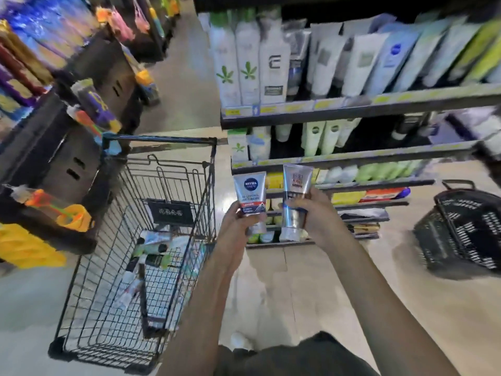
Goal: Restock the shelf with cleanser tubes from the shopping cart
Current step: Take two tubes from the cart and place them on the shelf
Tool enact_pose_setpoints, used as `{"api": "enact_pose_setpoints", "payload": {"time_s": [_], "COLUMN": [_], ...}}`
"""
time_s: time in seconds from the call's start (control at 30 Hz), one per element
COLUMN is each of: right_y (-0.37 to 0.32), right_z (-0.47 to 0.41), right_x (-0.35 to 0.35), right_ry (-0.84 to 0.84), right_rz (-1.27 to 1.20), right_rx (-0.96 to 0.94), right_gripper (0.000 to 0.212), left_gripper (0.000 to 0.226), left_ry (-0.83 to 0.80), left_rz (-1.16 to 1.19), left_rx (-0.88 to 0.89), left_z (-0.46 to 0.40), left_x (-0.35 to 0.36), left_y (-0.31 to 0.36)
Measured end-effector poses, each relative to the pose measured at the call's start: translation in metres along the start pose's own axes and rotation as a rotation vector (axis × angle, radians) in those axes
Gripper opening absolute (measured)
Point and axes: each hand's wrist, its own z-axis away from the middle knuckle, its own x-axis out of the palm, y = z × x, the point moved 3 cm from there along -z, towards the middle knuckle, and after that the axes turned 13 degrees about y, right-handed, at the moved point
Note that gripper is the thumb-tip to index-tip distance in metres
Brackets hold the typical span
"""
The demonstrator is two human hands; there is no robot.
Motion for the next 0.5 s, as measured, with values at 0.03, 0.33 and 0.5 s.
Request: {"api": "enact_pose_setpoints", "payload": {"time_s": [0.03,0.33,0.5], "right_y": [-0.005,-0.031,-0.045], "right_z": [0.000,-0.003,-0.004], "right_x": [-0.018,-0.167,-0.240], "right_ry": [0.008,0.091,0.131], "right_rz": [0.012,-0.075,-0.120], "right_rx": [-0.020,-0.102,-0.135], "right_gripper": [0.041,0.048,0.061], "left_gripper": [0.052,0.049,0.053], "left_ry": [-0.005,-0.092,-0.118], "left_rz": [-0.011,-0.094,-0.124], "left_rx": [0.000,0.000,-0.009], "left_z": [0.002,0.034,0.041], "left_x": [0.016,0.149,0.214], "left_y": [-0.005,-0.050,-0.077]}}
